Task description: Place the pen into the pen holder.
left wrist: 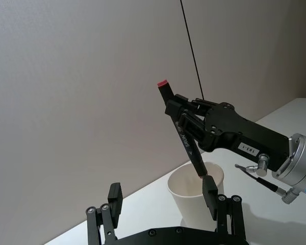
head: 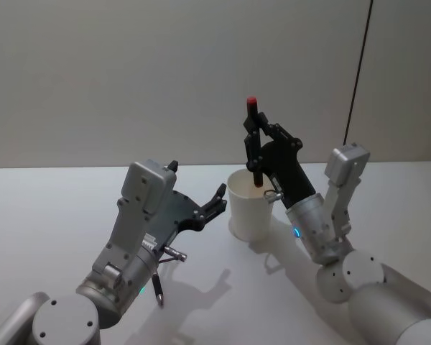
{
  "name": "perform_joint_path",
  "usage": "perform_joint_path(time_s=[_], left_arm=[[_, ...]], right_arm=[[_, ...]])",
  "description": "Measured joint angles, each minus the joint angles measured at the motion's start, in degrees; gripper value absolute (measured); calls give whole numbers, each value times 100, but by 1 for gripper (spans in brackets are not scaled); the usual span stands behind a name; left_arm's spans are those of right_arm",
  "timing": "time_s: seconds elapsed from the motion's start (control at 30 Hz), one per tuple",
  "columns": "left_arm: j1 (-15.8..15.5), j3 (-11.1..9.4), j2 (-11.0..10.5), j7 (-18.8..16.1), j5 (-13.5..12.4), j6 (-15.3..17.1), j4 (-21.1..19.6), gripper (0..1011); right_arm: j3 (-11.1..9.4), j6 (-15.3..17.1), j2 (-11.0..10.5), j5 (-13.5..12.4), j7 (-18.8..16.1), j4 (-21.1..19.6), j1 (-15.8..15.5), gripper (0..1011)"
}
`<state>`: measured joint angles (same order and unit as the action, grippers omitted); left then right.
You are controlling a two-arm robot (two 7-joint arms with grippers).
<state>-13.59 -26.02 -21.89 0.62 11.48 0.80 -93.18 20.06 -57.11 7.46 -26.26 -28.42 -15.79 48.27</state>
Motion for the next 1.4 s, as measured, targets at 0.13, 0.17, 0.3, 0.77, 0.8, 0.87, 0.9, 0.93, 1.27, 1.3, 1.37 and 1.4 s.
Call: perform_joint_path(time_s=[0.13,0.17,0.3,0.77,0.8,0.87,0.9,0.93,1.27,1.3,1.37,1.4], left_arm=[[0,0,0,0,0,0,0,1004],[0,0,0,0,0,0,0,1004],[0,0,0,0,0,0,0,1004],[0,0,0,0,0,0,0,1004],[0,0,0,0,0,0,0,1004],[0,0,0,0,0,0,0,1004],[0,0,0,0,0,0,0,1004],[0,0,0,0,0,0,0,1004],[0,0,0,0,0,0,0,1004],[0,0,0,0,0,0,0,1004],[0,0,0,0,0,0,0,1004],[0,0,0,0,0,0,0,1004]], right_arm=[[0,17,26,53,20,79,45,177],[0,21,35,73,31,108,60,177],[-1,28,55,141,64,178,100,177],[-49,50,70,352,197,303,158,299],[-53,53,69,362,205,303,157,318],[-62,65,61,402,233,293,152,399],[-71,75,52,431,253,269,136,411],[-71,75,52,431,253,269,136,439],[-114,272,-62,674,455,-190,-102,780],[-117,294,-74,693,469,-242,-128,797],[-126,368,-115,748,519,-434,-225,852],[-128,406,-129,770,544,-501,-260,882]])
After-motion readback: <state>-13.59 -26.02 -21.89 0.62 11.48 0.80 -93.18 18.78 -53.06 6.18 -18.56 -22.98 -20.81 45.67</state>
